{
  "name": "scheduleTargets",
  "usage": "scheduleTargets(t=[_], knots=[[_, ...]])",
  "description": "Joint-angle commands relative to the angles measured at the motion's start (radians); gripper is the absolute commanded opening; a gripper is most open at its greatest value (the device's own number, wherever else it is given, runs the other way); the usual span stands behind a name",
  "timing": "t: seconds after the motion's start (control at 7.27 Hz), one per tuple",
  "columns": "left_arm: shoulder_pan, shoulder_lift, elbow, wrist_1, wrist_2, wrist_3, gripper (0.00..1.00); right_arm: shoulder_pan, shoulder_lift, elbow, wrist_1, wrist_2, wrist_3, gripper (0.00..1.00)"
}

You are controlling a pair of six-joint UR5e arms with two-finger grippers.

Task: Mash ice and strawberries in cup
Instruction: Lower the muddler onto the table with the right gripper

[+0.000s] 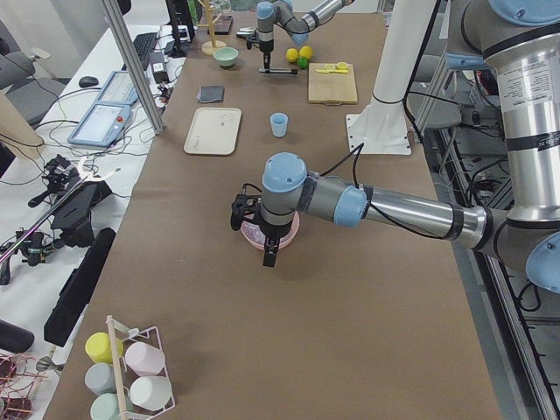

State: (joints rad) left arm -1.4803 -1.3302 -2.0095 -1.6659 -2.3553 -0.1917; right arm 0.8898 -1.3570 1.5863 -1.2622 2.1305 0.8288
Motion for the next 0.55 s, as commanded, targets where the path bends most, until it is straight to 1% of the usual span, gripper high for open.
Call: scheduleTargets(t=[0.0,0.28,0.41], knots=[[0.000,-0.001,0.000,0.000,-0.001,0.000,0.98,-0.006,0.009,-0.005,0.001,0.002,-0.007,0.99],[-0.002,-0.004,0.000,0.002,-0.001,0.000,0.98,-0.003,0.022,-0.003,-0.003,0.005,-0.014,1.00],[-0.002,-0.006,0.001,0.002,0.001,0.000,0.98,0.020,0.045,-0.003,-0.012,0.006,-0.016,1.00]])
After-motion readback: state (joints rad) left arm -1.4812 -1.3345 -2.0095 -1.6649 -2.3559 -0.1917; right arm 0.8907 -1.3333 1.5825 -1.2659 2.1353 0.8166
